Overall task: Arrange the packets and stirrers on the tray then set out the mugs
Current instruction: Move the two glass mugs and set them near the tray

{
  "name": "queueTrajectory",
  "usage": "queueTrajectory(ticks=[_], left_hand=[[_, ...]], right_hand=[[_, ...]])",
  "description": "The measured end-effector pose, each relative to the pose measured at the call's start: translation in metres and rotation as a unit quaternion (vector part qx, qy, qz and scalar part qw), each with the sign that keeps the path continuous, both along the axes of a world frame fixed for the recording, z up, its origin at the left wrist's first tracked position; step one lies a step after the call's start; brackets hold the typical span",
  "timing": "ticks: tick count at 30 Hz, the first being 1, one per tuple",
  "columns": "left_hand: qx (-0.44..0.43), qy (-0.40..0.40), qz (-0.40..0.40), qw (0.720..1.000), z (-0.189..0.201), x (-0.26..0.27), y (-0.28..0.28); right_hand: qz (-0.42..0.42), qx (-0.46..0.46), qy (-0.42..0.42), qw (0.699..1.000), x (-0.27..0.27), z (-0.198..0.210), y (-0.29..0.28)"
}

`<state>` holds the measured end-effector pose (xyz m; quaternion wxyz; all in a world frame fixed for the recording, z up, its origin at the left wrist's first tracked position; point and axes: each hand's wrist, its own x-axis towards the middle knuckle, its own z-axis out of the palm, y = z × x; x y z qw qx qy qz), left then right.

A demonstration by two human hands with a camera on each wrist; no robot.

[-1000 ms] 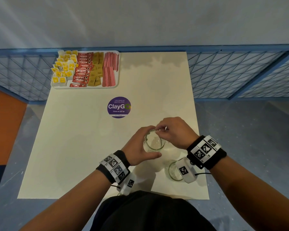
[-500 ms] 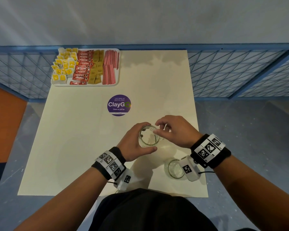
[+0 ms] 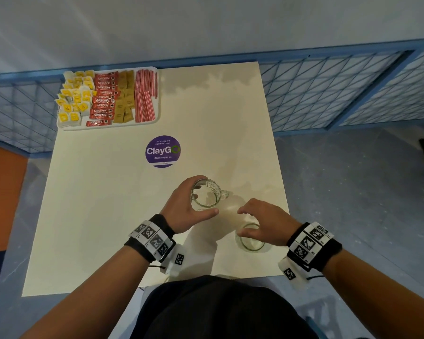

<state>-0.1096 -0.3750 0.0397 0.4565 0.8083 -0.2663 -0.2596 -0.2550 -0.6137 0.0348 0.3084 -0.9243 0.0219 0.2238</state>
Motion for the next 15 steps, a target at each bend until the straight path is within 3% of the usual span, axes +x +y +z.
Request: queueTrajectory(ticks=[15], left_hand=[[0.021, 0.021, -0.018, 0.999, -0.012, -0.015, 0.000]], right_hand=[[0.020, -0.033, 0.035, 0.999, -0.032, -0.029, 0.010]])
